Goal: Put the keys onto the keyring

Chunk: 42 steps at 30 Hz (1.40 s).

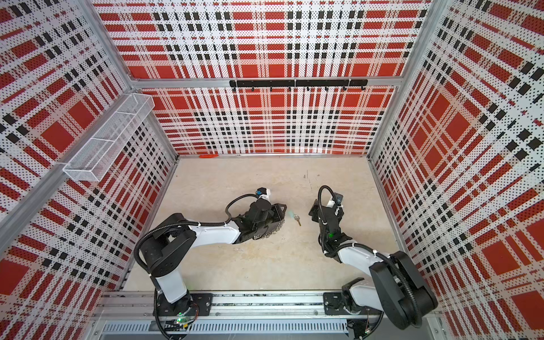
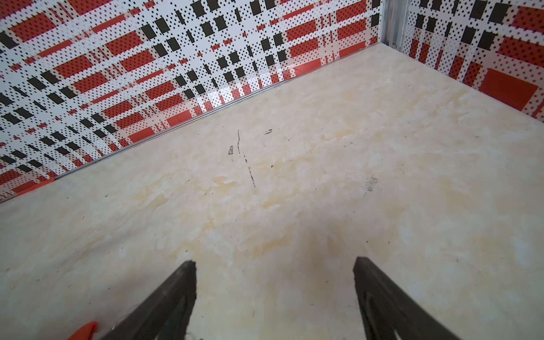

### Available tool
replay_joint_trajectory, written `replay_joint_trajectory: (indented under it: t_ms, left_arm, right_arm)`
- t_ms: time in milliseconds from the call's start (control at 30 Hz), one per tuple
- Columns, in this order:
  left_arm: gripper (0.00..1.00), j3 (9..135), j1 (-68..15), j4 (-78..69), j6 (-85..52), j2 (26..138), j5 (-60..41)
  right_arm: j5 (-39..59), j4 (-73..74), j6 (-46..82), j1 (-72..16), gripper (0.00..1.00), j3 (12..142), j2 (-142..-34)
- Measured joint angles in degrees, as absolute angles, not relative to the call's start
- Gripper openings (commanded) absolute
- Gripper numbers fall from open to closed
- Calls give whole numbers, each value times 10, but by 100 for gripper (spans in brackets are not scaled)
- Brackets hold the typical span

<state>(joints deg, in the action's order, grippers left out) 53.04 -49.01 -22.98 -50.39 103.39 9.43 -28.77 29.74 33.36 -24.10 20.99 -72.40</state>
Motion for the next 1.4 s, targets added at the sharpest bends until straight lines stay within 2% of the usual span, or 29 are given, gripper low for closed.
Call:
replay_joint_trajectory:
  t_ms: [233,400,1200,1400]
  left_arm:
    - [44,530,-486,-231,-508,1049,93]
    - [43,530,-475,-231,-508,1073,90]
    - [41,573,-450,-231,-507,1143,72]
    - [38,584,-449,-231,-505,1153,66]
  right_arm:
    - [-288,298,335,-241,84,210,-724]
    - [-287,298,335,-241,75,210,-724]
    - [-283,299,334,-241,75,210,-717]
    - [-281,299,333,-241,74,210,-717]
